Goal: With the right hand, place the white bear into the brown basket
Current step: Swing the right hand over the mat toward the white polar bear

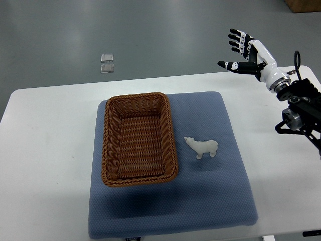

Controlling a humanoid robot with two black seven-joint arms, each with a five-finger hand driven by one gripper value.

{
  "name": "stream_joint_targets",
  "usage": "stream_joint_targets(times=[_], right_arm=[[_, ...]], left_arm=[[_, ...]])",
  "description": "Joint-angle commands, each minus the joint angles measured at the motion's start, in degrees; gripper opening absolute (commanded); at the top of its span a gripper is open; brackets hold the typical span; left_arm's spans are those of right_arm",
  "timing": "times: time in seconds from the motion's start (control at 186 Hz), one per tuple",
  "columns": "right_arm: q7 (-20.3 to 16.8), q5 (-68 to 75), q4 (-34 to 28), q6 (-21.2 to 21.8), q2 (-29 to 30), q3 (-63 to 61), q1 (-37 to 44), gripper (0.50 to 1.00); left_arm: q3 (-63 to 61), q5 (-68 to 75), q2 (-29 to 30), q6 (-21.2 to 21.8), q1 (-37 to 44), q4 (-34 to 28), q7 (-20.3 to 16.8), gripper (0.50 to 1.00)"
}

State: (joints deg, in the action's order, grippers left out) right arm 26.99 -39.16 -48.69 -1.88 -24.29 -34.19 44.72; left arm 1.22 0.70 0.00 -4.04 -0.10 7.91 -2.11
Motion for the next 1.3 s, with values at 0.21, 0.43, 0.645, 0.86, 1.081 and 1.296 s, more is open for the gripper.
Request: stream_joint_targets(times=[0.21, 0.43, 0.645, 0.86, 1.081, 1.296], right_arm=[[-0.45, -18.84, -13.27, 6.89, -13.32, 12.92, 7.75, 0.919], [-0.45, -41.33, -19.95, 18.75, -17.19, 14.32, 12.15, 0.919], [-0.36, -48.02, -22.41, 24.29, -17.01, 14.24, 15.58, 0.919], [-0.45, -47.06, -23.64, 26.32, -15.52, 14.06, 13.56, 0.919], [-5.89, -39.15, -22.85, 27.28, -13.32, 14.15, 10.31, 0.919], [-8.79, -37.83, -22.85, 27.11, -12.27, 14.24, 6.79, 0.919]], left_arm=[[0.01, 0.00, 0.00, 0.00, -0.08, 0.00, 0.00, 1.000], [0.01, 0.00, 0.00, 0.00, -0.08, 0.00, 0.00, 1.000], [0.01, 0.00, 0.00, 0.00, -0.08, 0.00, 0.00, 1.000], [0.01, 0.00, 0.00, 0.00, -0.08, 0.00, 0.00, 1.000], [0.01, 0.00, 0.00, 0.00, -0.08, 0.00, 0.00, 1.000], [0.10, 0.00, 0.00, 0.00, -0.08, 0.00, 0.00, 1.000]])
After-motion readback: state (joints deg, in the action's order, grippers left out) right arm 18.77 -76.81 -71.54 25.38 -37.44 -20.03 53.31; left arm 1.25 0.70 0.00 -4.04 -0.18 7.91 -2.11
